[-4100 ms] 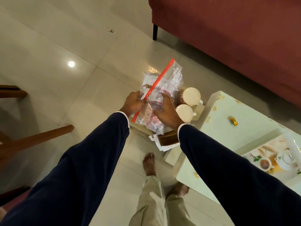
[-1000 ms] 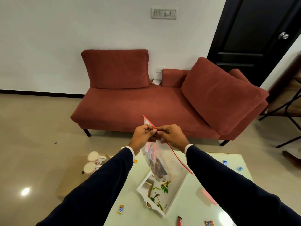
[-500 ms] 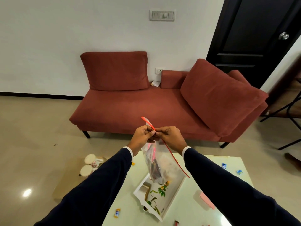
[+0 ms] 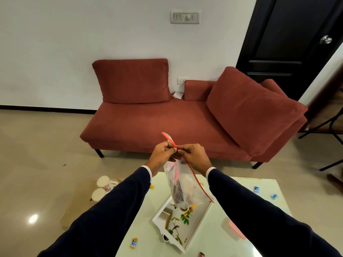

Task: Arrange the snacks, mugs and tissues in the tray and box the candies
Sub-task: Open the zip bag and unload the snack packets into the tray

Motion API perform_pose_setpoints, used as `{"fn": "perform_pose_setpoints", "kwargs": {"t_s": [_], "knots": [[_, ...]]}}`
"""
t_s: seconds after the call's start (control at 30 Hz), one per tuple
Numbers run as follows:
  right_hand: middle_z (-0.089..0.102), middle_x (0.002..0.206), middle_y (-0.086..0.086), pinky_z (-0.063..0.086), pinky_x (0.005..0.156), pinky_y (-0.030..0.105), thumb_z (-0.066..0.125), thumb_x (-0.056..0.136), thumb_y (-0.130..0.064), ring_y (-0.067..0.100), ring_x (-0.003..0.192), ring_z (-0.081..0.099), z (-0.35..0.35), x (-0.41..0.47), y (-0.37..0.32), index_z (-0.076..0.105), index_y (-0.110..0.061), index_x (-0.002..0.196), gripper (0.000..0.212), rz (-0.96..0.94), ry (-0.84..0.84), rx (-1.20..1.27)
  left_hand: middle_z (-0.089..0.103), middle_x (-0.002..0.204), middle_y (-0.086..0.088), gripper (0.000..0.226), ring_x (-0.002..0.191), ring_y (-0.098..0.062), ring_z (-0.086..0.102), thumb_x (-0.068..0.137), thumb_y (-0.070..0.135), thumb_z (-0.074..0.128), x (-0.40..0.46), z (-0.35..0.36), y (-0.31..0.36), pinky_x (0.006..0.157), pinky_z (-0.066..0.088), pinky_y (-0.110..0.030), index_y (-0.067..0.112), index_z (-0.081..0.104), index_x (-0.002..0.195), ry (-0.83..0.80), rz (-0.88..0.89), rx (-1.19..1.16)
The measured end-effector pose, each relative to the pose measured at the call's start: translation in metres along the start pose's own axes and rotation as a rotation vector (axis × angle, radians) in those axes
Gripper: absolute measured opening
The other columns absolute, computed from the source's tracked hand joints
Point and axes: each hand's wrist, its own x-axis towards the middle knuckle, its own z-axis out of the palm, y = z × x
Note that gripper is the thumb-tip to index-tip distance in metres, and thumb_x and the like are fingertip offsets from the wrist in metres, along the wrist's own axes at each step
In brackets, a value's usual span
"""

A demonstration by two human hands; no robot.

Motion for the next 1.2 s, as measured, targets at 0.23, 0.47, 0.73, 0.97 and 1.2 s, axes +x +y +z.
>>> {"fn": "perform_pose_setpoints", "kwargs": {"t_s": [0.23,0.47,0.73,0.97,1.2], "knots": [[0.076,0.106,0.004,0.064,0.072,0.031,0.061,0.097,-0.014,0.013,0.091,0.074,-0.001,0.002,-0.001,0.072,-0.011,0.119,0.025,-0.006,0.002,0.012,0.077,0.090,-0.013,0.016,0.083,-0.026,0.078,0.101,0.008,0.059,0.000,-0.003,-0.002,0.069,0.062,-0.028,-0.005,0.063,0.109,-0.018,0.010,-0.047],[0.077,0.101,0.000,0.064,0.072,0.032,0.061,0.097,-0.014,0.012,0.089,0.074,0.002,0.005,-0.001,0.075,-0.014,0.115,0.023,-0.017,0.021,0.006,0.077,0.083,-0.011,0.013,0.077,-0.025,0.077,0.101,0.008,0.059,0.004,-0.001,0.000,0.066,0.061,-0.028,-0.004,0.064,0.105,0.019,-0.005,-0.030],[0.078,0.098,-0.003,0.060,0.079,0.019,0.062,0.096,-0.015,0.006,0.086,0.073,0.010,0.005,-0.004,0.075,-0.015,0.112,0.021,-0.069,0.058,-0.109,0.076,0.082,-0.015,0.015,0.073,-0.024,0.076,0.097,0.009,0.060,0.007,-0.001,0.001,0.068,0.063,-0.030,-0.004,0.068,0.098,0.105,-0.058,0.015],[0.076,0.080,-0.003,0.053,0.062,0.008,0.060,0.093,-0.014,0.000,0.068,0.069,0.008,0.010,-0.008,0.080,-0.013,0.094,0.020,-0.029,0.084,-0.150,0.077,0.077,-0.011,0.010,0.068,-0.021,0.076,0.095,0.002,0.062,0.007,-0.003,0.002,0.060,0.058,-0.023,-0.002,0.070,0.095,0.096,-0.002,0.068],[0.074,0.074,-0.004,0.051,0.057,0.011,0.059,0.091,-0.015,0.005,0.063,0.065,0.005,0.015,-0.005,0.077,-0.016,0.081,0.020,0.060,0.085,-0.140,0.077,0.077,-0.012,0.012,0.068,-0.019,0.074,0.093,0.005,0.061,0.006,-0.005,0.000,0.063,0.059,-0.026,-0.006,0.067,0.097,0.061,-0.014,0.070]]}}
